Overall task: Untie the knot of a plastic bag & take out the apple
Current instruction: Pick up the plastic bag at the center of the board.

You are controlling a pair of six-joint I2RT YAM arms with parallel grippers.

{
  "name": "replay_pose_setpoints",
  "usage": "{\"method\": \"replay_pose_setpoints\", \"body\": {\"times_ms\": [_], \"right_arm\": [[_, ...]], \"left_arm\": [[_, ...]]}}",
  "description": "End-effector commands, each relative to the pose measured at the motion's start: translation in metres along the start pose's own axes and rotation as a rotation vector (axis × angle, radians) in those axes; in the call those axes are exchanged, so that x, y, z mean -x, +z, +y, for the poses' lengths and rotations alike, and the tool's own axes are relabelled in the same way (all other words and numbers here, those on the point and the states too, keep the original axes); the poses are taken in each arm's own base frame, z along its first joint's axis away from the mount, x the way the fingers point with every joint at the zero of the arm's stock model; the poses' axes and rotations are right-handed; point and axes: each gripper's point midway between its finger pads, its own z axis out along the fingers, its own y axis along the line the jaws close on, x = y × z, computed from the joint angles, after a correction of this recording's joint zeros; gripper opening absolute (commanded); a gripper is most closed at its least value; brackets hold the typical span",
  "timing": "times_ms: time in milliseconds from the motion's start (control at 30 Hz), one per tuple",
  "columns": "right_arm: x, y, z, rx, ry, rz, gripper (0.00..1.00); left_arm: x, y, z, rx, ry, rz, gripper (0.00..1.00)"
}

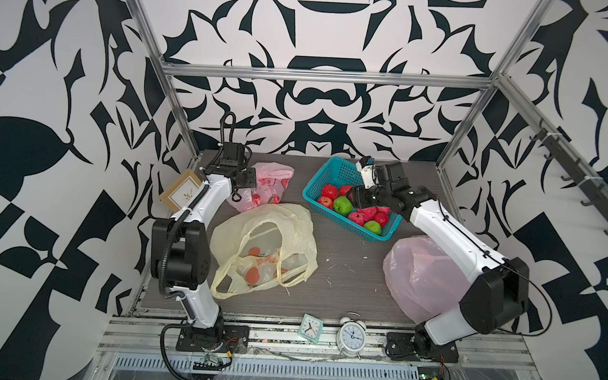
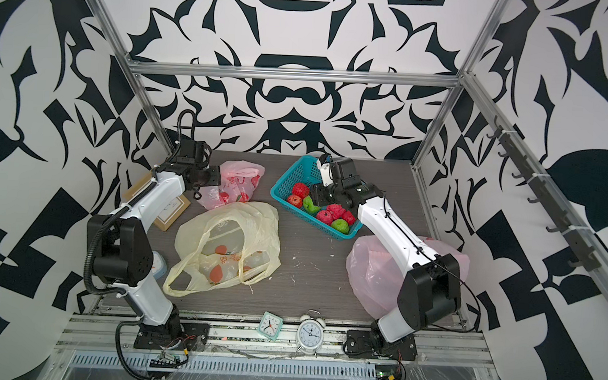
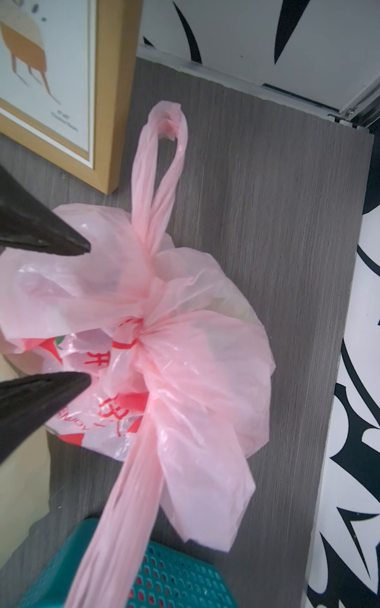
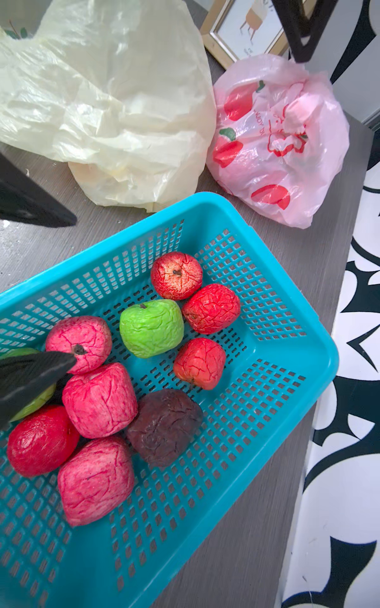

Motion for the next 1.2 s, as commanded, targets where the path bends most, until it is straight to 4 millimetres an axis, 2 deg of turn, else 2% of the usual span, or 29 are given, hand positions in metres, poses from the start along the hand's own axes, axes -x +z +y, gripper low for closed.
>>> {"method": "replay_pose_setpoints", "body": {"times_ms": [0, 233, 333, 500, 633, 667, 700, 733, 767, 833, 933, 1000, 1167], "right_arm": [[0.021, -0.018, 0.009, 0.033, 0.001, -0.093, 0.63], [0.023, -0.02, 0.01, 0.04, 0.007, -0.111, 0.62], [0.023, -0.019, 0.012, 0.054, 0.012, -0.116, 0.62], [0.023, -0.017, 0.011, 0.051, 0.02, -0.119, 0.62], [0.022, -0.017, 0.01, 0.047, 0.026, -0.117, 0.62], [0.022, -0.016, 0.009, 0.045, 0.027, -0.118, 0.62], [0.022, -0.016, 0.009, 0.043, 0.029, -0.119, 0.62], [0.022, -0.016, 0.009, 0.041, 0.03, -0.121, 0.62], [0.022, -0.016, 0.009, 0.041, 0.032, -0.12, 0.62], [0.023, -0.016, 0.009, 0.041, 0.036, -0.122, 0.62], [0.022, -0.016, 0.008, 0.04, 0.041, -0.121, 0.62], [0.022, -0.016, 0.008, 0.04, 0.045, -0.123, 0.62], [0.021, -0.013, 0.008, 0.04, 0.056, -0.119, 0.62]], "left_arm": [[0.01, 0.009, 0.0, -0.034, 0.009, 0.003, 0.61], [0.008, 0.03, -0.013, -0.138, 0.012, 0.072, 0.62], [0.001, 0.04, -0.011, -0.132, 0.02, 0.096, 0.62], [-0.012, 0.057, -0.021, -0.2, 0.024, 0.169, 0.47], [-0.019, 0.063, -0.028, -0.241, 0.023, 0.191, 0.41], [-0.02, 0.065, -0.029, -0.249, 0.025, 0.194, 0.36], [-0.023, 0.067, -0.032, -0.263, 0.028, 0.199, 0.25], [-0.025, 0.068, -0.033, -0.274, 0.033, 0.207, 0.1], [-0.026, 0.069, -0.033, -0.277, 0.037, 0.216, 0.0], [-0.026, 0.07, -0.033, -0.272, 0.038, 0.217, 0.0], [-0.02, 0.068, -0.03, -0.252, 0.046, 0.189, 0.0], [-0.008, 0.061, -0.03, -0.247, 0.057, 0.152, 0.0], [0.037, 0.026, -0.033, -0.251, 0.07, 0.007, 0.0]]}}
